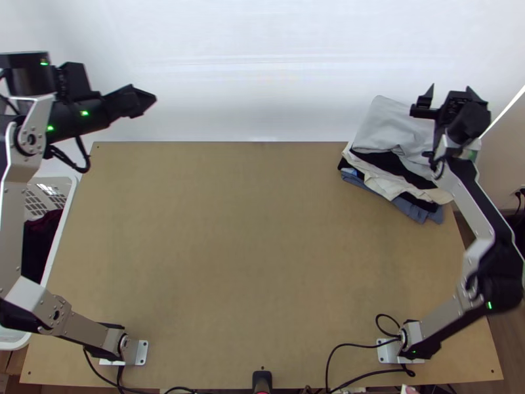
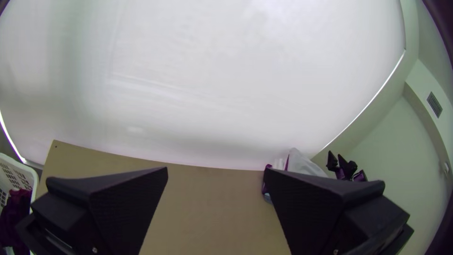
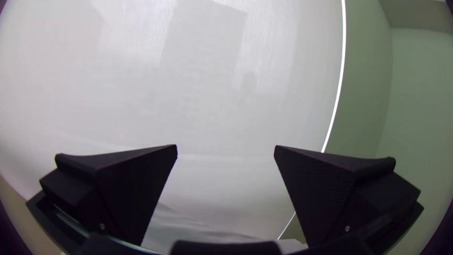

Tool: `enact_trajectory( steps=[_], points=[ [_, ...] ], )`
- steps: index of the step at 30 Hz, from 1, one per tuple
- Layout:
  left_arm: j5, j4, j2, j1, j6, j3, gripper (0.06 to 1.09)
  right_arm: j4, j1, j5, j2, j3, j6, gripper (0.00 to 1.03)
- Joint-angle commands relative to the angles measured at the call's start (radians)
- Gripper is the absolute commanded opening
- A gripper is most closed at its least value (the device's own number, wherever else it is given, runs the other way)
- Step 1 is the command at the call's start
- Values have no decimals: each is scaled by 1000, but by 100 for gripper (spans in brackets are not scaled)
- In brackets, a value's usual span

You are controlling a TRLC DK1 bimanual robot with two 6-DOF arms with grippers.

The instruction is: Fold the t-shirt

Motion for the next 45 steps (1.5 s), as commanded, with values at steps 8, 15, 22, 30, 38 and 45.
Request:
enact_trajectory(
  steps=[8, 15, 22, 30, 38, 45],
  points=[
    [-18, -26, -91, 168, -4, 12, 105, 1, -61, 22, 265, -18, -17, 96],
    [-18, -44, -111, 201, -1, 4, 104, 78, -54, 43, 321, -115, -14, 96],
    [-18, -47, -131, 203, -2, -11, 105, 184, -49, 74, 397, -215, -17, 97],
    [-18, -49, -135, 204, -4, -11, 105, 208, -81, 83, 364, -216, 12, 96],
    [-16, -49, -137, 200, -5, -4, 105, 197, -209, 83, 235, -104, 101, 96],
    [-18, -49, -137, 200, -7, -1, 105, 193, -284, 83, 246, -116, 167, 96]
  ],
)
